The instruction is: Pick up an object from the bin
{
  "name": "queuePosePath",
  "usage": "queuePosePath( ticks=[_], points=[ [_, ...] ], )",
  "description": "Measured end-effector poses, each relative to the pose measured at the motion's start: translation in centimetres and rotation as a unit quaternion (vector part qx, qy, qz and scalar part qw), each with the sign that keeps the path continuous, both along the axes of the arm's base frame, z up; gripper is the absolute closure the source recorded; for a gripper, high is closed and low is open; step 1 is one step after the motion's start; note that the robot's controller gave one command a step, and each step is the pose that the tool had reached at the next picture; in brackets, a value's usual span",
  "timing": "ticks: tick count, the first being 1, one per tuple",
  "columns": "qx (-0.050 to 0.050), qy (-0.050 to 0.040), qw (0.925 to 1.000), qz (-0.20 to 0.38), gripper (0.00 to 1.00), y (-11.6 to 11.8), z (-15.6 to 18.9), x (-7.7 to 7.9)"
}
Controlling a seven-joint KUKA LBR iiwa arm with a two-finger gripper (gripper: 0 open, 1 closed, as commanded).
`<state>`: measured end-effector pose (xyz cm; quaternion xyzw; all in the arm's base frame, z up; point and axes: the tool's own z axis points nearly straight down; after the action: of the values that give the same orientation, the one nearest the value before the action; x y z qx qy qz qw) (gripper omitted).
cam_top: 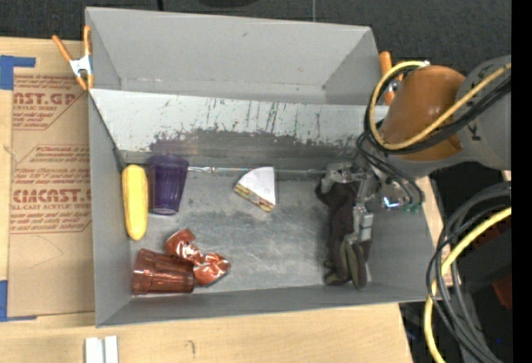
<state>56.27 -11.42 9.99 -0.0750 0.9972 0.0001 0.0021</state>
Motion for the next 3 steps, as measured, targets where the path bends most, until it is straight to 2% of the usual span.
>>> queuePosePath(
  ticks=[1, 2, 3],
  points=[
    [0.002, 0.0015, 1.0, 0.009, 0.0, -1.75, -2.35, 0.81],
    [0.001, 0.0007, 0.9971, 0.076, 1.0, -2.31, -2.64, 0.62],
    [0.001, 0.0007, 0.9971, 0.076, 1.0, -2.31, -2.64, 0.62]
  ],
)
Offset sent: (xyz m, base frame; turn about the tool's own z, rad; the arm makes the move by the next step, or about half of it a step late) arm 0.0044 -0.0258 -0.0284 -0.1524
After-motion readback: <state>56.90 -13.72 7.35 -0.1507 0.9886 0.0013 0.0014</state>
